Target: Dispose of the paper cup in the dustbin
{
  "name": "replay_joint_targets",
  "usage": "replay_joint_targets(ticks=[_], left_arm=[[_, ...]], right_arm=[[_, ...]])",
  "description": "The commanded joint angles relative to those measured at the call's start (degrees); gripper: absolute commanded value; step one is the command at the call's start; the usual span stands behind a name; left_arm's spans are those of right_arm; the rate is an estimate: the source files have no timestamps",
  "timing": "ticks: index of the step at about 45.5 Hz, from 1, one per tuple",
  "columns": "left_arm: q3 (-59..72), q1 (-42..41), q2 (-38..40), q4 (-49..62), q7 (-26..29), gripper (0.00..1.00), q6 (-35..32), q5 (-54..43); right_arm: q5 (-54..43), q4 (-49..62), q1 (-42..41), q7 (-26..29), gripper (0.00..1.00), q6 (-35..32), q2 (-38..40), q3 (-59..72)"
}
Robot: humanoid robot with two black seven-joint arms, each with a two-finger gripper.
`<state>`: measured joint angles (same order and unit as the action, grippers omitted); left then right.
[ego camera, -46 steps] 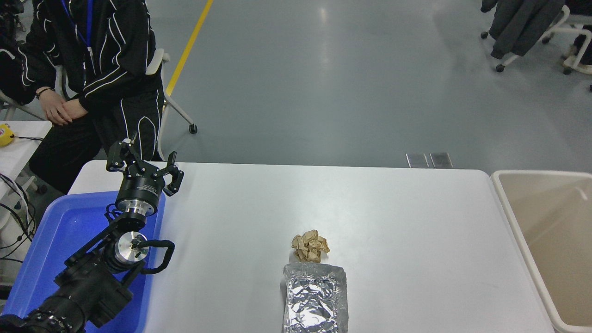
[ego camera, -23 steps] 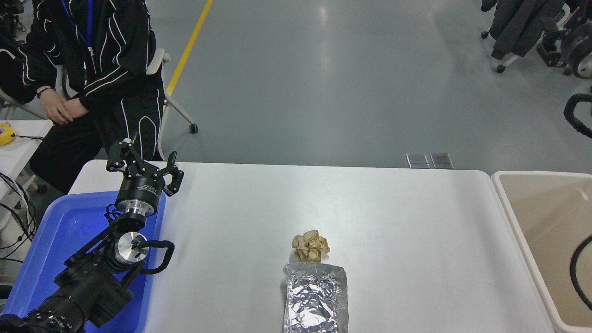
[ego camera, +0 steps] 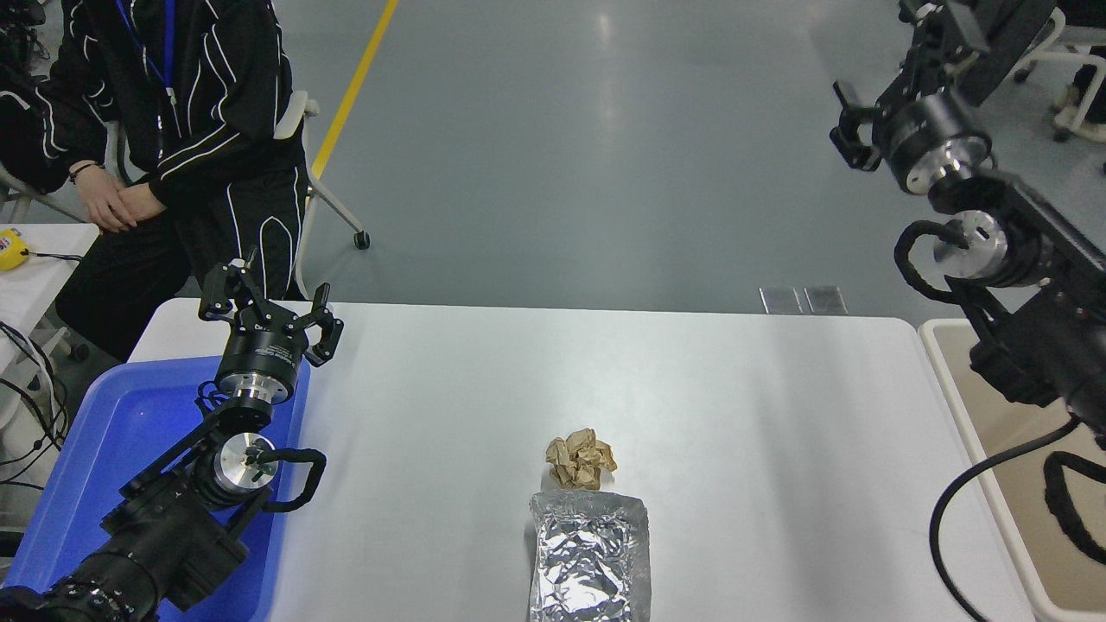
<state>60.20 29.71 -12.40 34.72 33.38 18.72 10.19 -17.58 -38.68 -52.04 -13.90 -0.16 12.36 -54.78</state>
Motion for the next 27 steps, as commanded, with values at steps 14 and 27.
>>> replay_joint_targets(ticks=[14,27], left_arm=[[0.0,0.0,0.01,0.0,0.01,1.0,0.0,0.0],[0.0,0.0,0.01,0.0,0.01,1.0,0.0,0.0]], right_arm=[[-0.09,-0.61,6.16,0.01,0.99,0.25,-6.83,-1.73],[-0.17,-0.61,6.24,-0.08,1.0,0.33,-9.29,0.64]])
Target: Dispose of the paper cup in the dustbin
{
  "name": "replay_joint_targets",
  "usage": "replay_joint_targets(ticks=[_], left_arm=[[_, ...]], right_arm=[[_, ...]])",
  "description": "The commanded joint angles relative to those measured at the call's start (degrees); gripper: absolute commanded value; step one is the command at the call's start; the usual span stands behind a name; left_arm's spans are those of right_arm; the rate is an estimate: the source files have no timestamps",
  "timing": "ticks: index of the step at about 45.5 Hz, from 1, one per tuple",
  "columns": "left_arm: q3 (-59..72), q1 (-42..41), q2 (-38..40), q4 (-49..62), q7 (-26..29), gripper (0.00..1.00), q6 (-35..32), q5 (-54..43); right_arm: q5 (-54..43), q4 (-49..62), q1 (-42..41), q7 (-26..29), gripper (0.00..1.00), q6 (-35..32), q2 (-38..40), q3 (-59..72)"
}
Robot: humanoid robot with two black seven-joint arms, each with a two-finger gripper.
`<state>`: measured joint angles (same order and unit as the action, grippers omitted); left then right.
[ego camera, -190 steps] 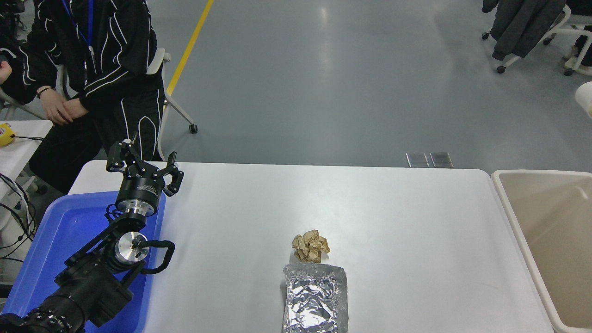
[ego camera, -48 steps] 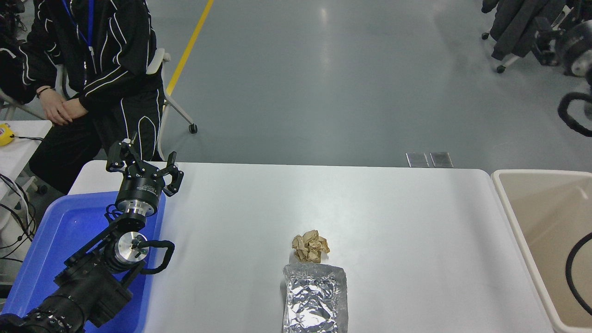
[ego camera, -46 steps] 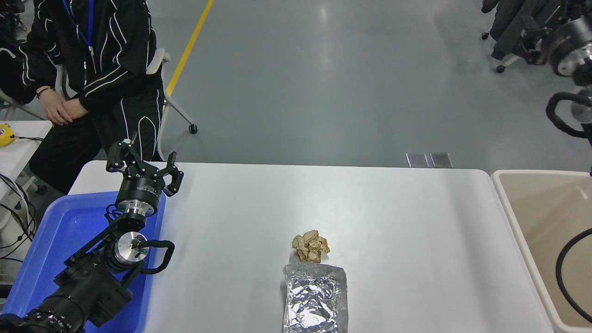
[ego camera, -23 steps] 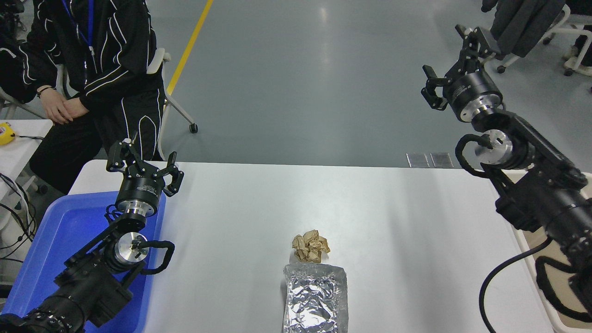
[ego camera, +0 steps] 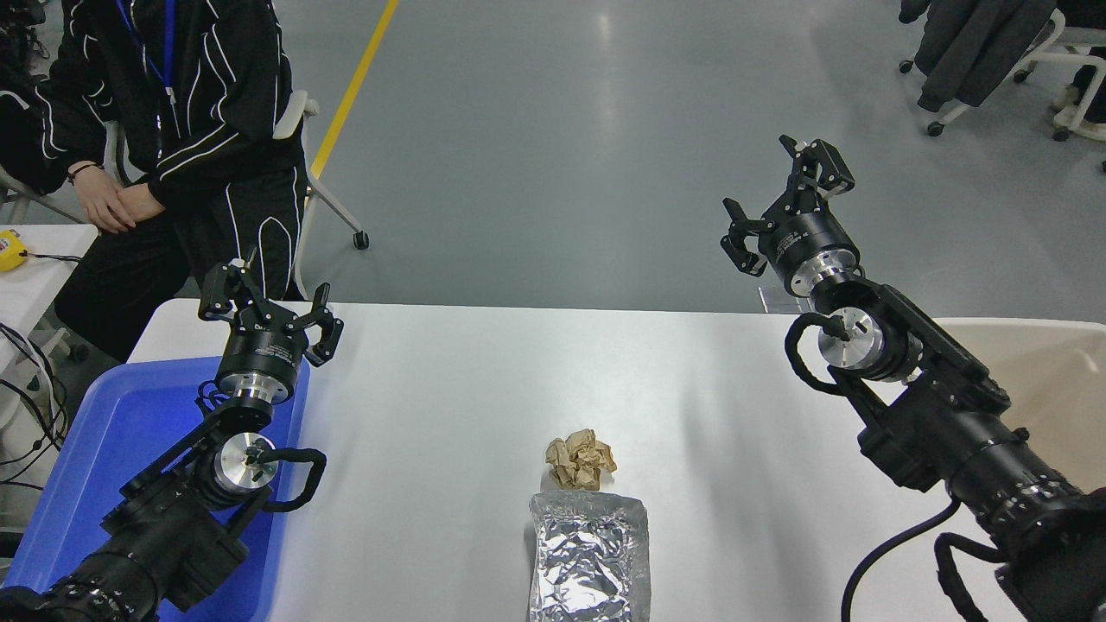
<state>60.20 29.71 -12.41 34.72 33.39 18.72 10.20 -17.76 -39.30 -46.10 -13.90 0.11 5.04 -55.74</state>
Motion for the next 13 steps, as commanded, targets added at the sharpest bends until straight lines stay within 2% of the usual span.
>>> replay_joint_targets(ticks=[1,13], left_arm=[[0.0,0.0,-0.07,0.0,0.01,1.0,0.0,0.0],[0.0,0.0,0.02,0.0,-0.07,1.0,0.0,0.0]], right_arm=[[0.0,0.01,0.31,-0.07,0.99,0.07,-2.14,1.6],[-0.17,0.1,0.83,-0.42,0.99,-0.37,-2.05,3.18]])
